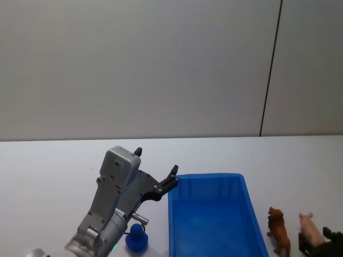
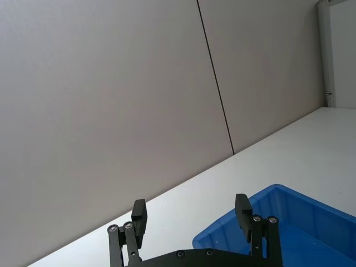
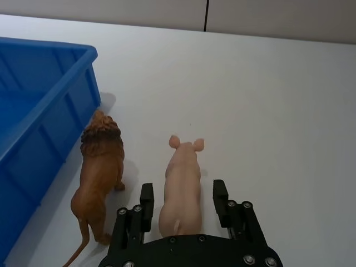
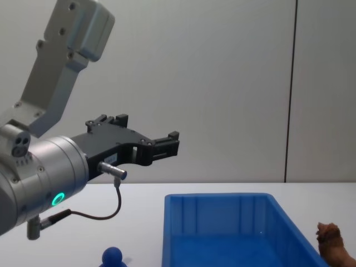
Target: Pick up the two dolls from the table and place them into the box.
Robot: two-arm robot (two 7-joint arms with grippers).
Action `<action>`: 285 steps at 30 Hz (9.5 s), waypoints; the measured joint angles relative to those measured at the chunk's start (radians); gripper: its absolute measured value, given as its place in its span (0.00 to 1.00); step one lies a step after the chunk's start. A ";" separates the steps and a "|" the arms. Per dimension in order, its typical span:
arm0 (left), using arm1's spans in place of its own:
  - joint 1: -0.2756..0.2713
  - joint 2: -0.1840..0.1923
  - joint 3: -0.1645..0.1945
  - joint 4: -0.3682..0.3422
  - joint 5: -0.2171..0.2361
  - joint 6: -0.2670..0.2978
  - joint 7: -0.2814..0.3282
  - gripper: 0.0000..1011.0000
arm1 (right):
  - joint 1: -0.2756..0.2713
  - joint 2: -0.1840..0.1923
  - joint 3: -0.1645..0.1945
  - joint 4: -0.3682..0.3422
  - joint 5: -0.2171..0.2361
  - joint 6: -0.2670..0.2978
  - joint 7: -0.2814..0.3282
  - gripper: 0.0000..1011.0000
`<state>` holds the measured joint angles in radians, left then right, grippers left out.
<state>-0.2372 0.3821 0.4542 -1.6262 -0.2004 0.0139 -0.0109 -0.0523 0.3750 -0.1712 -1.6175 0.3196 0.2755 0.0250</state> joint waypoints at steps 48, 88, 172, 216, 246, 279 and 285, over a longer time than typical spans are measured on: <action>0.000 0.000 0.000 0.000 0.000 0.000 0.000 0.99 | 0.129 -0.094 -0.068 -0.074 -0.109 -0.040 0.241 0.38; 0.000 0.000 0.000 0.000 0.000 0.000 0.000 0.99 | 0.108 -0.104 -0.084 -0.083 -0.116 -0.039 0.143 0.99; 0.000 0.000 0.000 0.000 0.000 0.000 0.000 0.99 | 0.054 -0.093 -0.061 -0.091 -0.166 -0.086 0.084 0.28; 0.000 0.000 0.000 0.000 0.000 0.000 0.000 0.99 | 0.217 -0.185 -0.066 0.071 -0.141 -0.099 0.145 0.99; 0.029 0.021 -0.010 -0.030 -0.033 0.051 0.017 0.99 | 0.113 -0.132 -0.028 -0.030 -0.085 -0.112 0.031 0.99; 0.088 0.057 -0.035 0.000 -0.148 0.210 -0.009 0.99 | 0.104 -0.127 -0.025 -0.039 -0.079 -0.113 0.020 0.99; 0.076 0.046 -0.035 0.038 -0.145 0.224 -0.032 0.99 | 0.103 -0.127 -0.025 -0.040 -0.079 -0.113 0.020 0.99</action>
<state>-0.1609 0.4281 0.4195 -1.5883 -0.3449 0.2378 -0.0431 0.0509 0.2477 -0.1958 -1.6572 0.2402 0.1621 0.0448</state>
